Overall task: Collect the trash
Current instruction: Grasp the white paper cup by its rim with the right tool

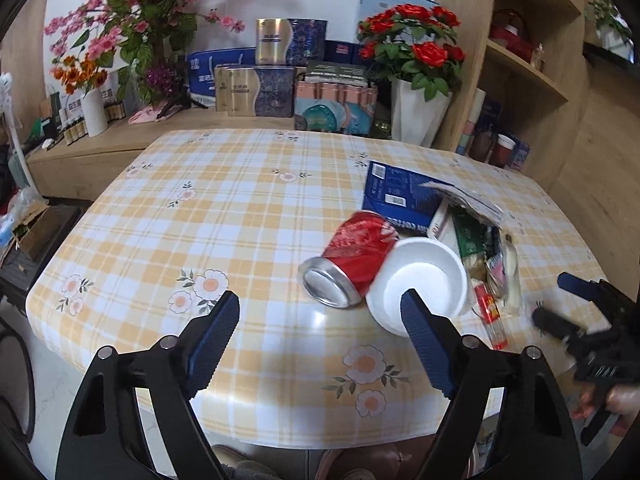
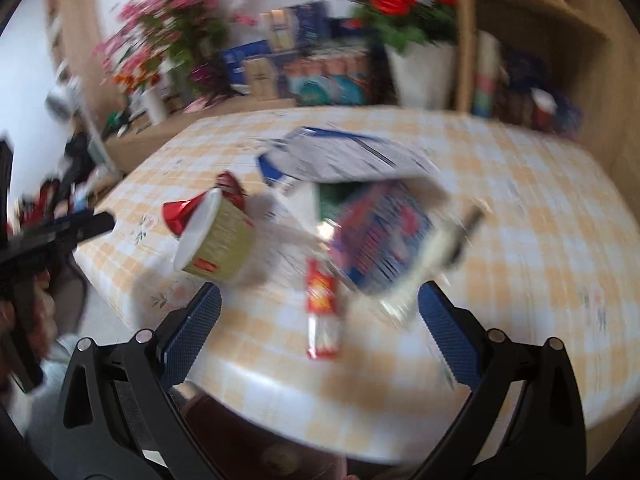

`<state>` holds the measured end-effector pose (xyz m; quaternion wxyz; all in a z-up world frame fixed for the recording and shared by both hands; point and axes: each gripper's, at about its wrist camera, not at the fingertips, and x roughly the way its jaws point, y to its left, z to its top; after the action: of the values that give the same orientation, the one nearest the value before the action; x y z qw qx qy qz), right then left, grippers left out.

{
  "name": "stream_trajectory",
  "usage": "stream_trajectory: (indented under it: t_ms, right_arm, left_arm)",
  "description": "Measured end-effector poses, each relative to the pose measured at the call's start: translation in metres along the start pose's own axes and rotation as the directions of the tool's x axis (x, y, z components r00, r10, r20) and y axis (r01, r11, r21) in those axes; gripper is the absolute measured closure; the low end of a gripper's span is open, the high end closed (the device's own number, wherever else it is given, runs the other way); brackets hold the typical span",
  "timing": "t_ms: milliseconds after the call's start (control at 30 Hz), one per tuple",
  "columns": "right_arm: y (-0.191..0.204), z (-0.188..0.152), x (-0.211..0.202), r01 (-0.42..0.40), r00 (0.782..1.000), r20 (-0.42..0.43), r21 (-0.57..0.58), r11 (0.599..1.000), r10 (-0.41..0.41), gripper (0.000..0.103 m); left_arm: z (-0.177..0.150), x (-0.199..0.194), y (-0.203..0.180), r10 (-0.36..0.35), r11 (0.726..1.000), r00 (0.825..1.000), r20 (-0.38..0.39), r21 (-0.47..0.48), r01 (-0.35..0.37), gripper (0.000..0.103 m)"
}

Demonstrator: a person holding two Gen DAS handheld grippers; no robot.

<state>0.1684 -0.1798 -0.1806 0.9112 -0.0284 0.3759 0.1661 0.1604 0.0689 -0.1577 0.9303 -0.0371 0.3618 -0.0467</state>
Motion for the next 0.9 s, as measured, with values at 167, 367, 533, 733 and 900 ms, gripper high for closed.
stream_trajectory:
  t_ms: [167, 367, 533, 733, 900]
  right_arm:
    - [0.056, 0.007, 0.042, 0.013, 1.0, -0.023, -0.254, 0.967, -0.019, 0.006]
    - [0.095, 0.014, 0.086, 0.075, 0.994, -0.032, -0.456, 0.887, -0.101, 0.006]
    - [0.106, 0.02, 0.11, 0.09, 0.988, -0.06, -0.515, 0.852, -0.141, 0.006]
    - [0.091, 0.03, 0.097, -0.031, 0.993, -0.119, -0.388, 0.921, -0.017, 0.025]
    - [0.069, 0.028, 0.071, -0.086, 0.992, -0.116, -0.242, 0.966, 0.06, 0.025]
  left_arm:
    - [0.005, -0.004, 0.031, 0.0, 0.996, 1.0, 0.013, -0.085, 0.001, 0.022]
    - [-0.005, -0.011, 0.066, 0.035, 0.99, 0.999, 0.014, -0.138, -0.032, 0.022]
    - [-0.014, -0.012, 0.081, 0.037, 0.988, 0.999, 0.01, -0.147, -0.035, 0.022]
    - [-0.013, -0.01, 0.075, 0.001, 0.994, 1.0, 0.025, -0.105, 0.001, 0.022]
    - [-0.008, -0.003, 0.054, -0.033, 0.999, 0.999, 0.029, -0.038, 0.034, 0.023]
